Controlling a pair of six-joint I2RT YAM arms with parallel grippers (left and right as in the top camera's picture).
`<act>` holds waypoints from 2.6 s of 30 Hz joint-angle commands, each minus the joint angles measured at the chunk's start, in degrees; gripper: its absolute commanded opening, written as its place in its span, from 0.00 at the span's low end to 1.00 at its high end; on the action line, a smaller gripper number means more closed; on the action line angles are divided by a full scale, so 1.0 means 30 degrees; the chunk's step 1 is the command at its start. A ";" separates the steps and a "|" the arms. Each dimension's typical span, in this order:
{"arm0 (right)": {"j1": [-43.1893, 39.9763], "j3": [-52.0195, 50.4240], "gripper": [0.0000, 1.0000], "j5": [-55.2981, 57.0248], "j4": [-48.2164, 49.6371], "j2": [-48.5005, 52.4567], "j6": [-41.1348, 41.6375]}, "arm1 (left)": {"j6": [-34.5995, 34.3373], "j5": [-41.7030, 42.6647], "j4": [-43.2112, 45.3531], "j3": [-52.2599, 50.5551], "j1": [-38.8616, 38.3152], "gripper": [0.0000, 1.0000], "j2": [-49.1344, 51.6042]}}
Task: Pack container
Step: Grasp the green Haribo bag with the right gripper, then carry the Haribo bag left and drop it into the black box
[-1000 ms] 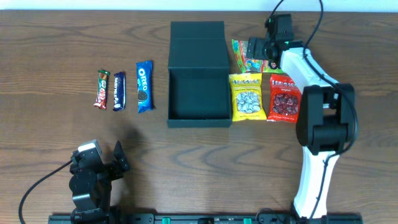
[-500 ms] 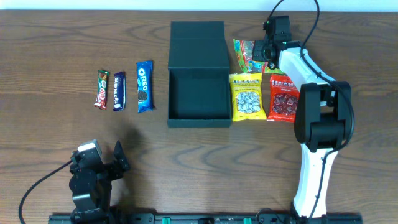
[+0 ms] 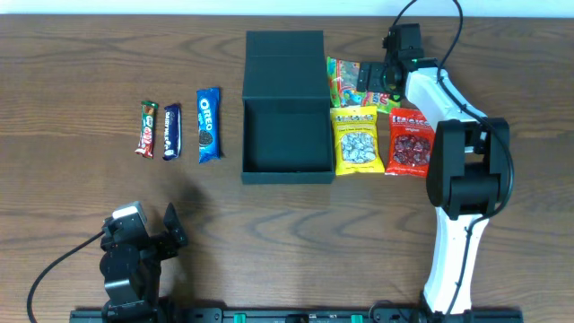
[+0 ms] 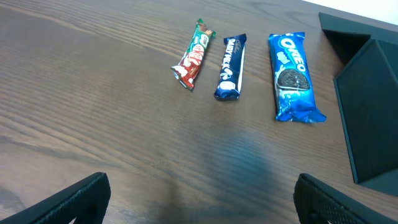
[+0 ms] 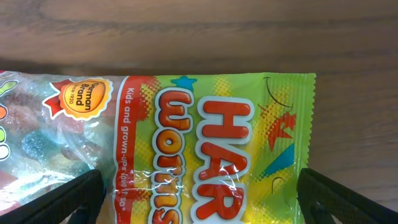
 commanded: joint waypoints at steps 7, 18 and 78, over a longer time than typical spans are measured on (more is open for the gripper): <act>0.0051 0.0495 0.99 -0.1268 -0.0546 -0.1719 0.0240 | 0.0277 -0.0051 -0.0007 -0.0255 0.0102 0.95 -0.0109; 0.1435 0.0721 0.99 -0.2229 -0.0678 -0.2076 0.0058 | 0.0277 -0.0051 -0.0007 -0.0255 0.0102 0.95 -0.0109; 0.1668 0.3920 0.01 0.0444 -0.2754 -0.2965 -0.7351 | 0.0277 -0.0051 -0.0007 -0.0255 0.0102 0.95 -0.0109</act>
